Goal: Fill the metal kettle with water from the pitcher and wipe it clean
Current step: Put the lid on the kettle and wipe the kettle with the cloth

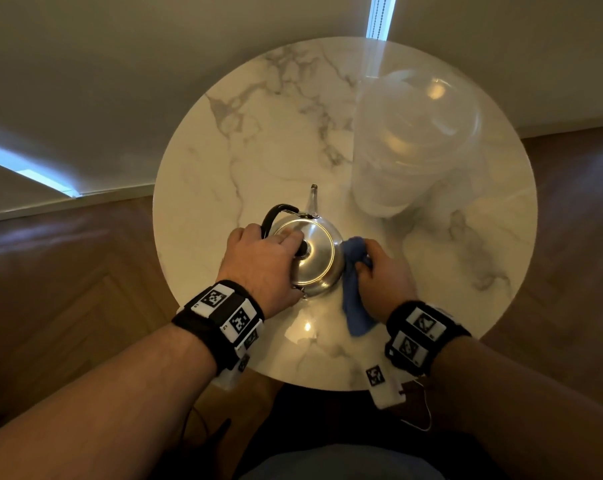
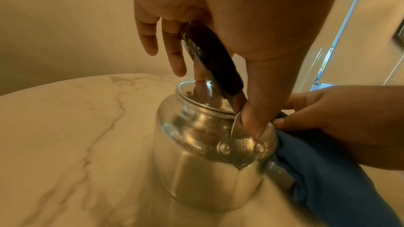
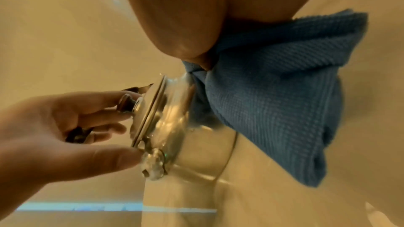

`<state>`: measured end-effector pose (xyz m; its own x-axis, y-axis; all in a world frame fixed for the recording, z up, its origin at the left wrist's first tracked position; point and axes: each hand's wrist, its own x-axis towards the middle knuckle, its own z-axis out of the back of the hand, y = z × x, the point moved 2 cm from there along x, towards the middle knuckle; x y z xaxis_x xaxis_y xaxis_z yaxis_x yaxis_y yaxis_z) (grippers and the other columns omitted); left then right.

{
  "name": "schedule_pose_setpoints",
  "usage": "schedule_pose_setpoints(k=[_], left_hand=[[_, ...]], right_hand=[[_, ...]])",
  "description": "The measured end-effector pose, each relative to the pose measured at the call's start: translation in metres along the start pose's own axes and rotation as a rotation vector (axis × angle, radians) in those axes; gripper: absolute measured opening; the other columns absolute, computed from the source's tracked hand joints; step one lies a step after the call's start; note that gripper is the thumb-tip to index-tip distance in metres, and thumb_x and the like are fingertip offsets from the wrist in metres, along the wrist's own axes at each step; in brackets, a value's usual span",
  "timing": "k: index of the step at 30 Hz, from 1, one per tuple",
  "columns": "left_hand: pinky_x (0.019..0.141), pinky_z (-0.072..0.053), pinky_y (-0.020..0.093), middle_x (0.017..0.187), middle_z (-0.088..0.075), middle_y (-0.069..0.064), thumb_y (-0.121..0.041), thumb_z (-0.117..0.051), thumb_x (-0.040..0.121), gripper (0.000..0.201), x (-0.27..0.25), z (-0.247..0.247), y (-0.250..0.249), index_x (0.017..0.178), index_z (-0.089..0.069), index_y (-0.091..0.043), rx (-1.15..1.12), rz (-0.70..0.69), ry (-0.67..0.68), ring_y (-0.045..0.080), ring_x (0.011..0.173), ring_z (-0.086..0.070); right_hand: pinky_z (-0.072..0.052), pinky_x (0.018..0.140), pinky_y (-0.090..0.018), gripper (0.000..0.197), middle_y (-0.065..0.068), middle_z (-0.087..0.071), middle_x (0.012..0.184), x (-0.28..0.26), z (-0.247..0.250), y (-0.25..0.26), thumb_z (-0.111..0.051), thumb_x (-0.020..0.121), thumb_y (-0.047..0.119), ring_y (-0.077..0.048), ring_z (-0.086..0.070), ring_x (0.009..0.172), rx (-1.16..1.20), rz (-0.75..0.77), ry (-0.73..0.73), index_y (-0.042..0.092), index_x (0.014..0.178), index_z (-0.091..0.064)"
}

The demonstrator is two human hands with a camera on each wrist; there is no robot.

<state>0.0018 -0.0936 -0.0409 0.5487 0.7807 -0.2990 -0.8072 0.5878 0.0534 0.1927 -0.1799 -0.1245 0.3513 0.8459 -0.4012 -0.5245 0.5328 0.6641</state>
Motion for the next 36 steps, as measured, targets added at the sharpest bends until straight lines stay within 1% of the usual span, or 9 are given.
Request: schedule_pose_setpoints(k=[3, 7, 10, 13, 15, 27, 32, 34, 36], left_hand=[[0.095, -0.041, 0.043, 0.101, -0.072, -0.012, -0.069, -0.072, 0.059, 0.070, 0.002, 0.001, 0.000, 0.119, -0.053, -0.039, 0.009, 0.004, 0.016, 0.025, 0.098, -0.051], [0.095, -0.040, 0.041, 0.103, -0.072, -0.011, -0.068, -0.075, 0.060, 0.070, 0.001, 0.006, -0.002, 0.120, -0.053, -0.039, 0.007, 0.027, 0.032, 0.027, 0.101, -0.051], [0.094, -0.040, 0.040, 0.102, -0.072, -0.010, -0.068, -0.076, 0.060, 0.071, 0.000, 0.007, -0.004, 0.121, -0.054, -0.039, -0.013, 0.048, 0.043, 0.027, 0.102, -0.051], [0.093, -0.040, 0.039, 0.102, -0.071, -0.010, -0.067, -0.077, 0.060, 0.072, -0.001, 0.006, -0.003, 0.122, -0.054, -0.039, -0.051, 0.071, 0.057, 0.026, 0.102, -0.049], [0.091, -0.040, 0.038, 0.101, -0.071, -0.007, -0.066, -0.078, 0.061, 0.071, -0.001, 0.007, -0.004, 0.122, -0.054, -0.039, -0.051, 0.074, 0.051, 0.027, 0.102, -0.049], [0.084, -0.045, 0.037, 0.085, -0.063, -0.003, -0.063, -0.076, 0.060, 0.066, 0.000, 0.002, -0.004, 0.118, -0.056, -0.037, -0.097, 0.109, 0.031, 0.031, 0.104, -0.050], [0.084, -0.046, 0.038, 0.093, -0.064, 0.000, -0.067, -0.075, 0.057, 0.070, 0.002, -0.004, -0.001, 0.117, -0.053, -0.039, -0.097, 0.111, 0.038, 0.031, 0.107, -0.049], [0.085, -0.046, 0.038, 0.093, -0.065, 0.001, -0.070, -0.075, 0.056, 0.073, 0.002, -0.004, -0.001, 0.118, -0.053, -0.039, -0.090, 0.108, 0.045, 0.031, 0.107, -0.049], [0.084, -0.047, 0.038, 0.095, -0.066, 0.001, -0.070, -0.075, 0.056, 0.075, 0.002, -0.004, 0.000, 0.120, -0.053, -0.039, -0.085, 0.109, 0.049, 0.031, 0.109, -0.048]], right_hand=[[-0.039, 0.081, -0.029, 0.025, -0.002, -0.062, 0.097, 0.030, -0.003, 0.012, -0.046, 0.104, 0.022, -0.024, -0.059, 0.091, 0.026, -0.012, 0.047, 0.024, 0.123, -0.061], [-0.049, 0.078, -0.018, 0.030, 0.011, -0.064, 0.081, 0.069, 0.002, 0.053, -0.046, 0.101, 0.011, -0.011, -0.061, 0.081, 0.176, 0.052, 0.153, 0.026, 0.084, -0.064], [-0.040, 0.054, 0.003, 0.025, 0.019, -0.065, 0.083, 0.051, 0.015, 0.057, -0.049, 0.105, 0.017, 0.010, -0.064, 0.068, 0.229, 0.114, 0.175, 0.030, 0.105, -0.070], [-0.042, 0.079, 0.001, 0.029, 0.014, -0.068, 0.106, 0.020, 0.009, 0.033, -0.050, 0.103, 0.029, 0.010, -0.064, 0.093, 0.207, 0.148, 0.052, 0.033, 0.118, -0.074], [-0.036, 0.075, 0.005, 0.024, 0.012, -0.062, 0.104, -0.009, -0.005, 0.013, -0.054, 0.104, 0.025, 0.006, -0.062, 0.090, 0.218, 0.118, -0.046, 0.022, 0.117, -0.074], [-0.044, 0.075, -0.014, 0.023, 0.005, -0.057, 0.094, -0.065, -0.068, 0.011, -0.073, 0.082, 0.015, -0.013, -0.061, 0.084, 0.275, 0.171, -0.257, 0.018, 0.104, -0.081], [-0.049, 0.077, -0.026, 0.024, -0.001, -0.062, 0.093, -0.075, -0.081, 0.018, -0.060, 0.085, 0.004, -0.011, -0.062, 0.085, 0.444, -0.006, -0.224, 0.024, 0.096, -0.065], [-0.048, 0.068, -0.022, 0.021, 0.000, -0.060, 0.079, -0.075, -0.081, 0.019, -0.056, 0.091, -0.005, 0.000, -0.060, 0.069, 0.650, -0.126, -0.244, 0.017, 0.095, -0.058], [-0.045, 0.070, -0.023, 0.015, 0.002, -0.059, 0.078, -0.065, -0.078, 0.012, -0.056, 0.096, 0.000, -0.005, -0.058, 0.069, 0.668, -0.231, -0.265, 0.014, 0.099, -0.056]])
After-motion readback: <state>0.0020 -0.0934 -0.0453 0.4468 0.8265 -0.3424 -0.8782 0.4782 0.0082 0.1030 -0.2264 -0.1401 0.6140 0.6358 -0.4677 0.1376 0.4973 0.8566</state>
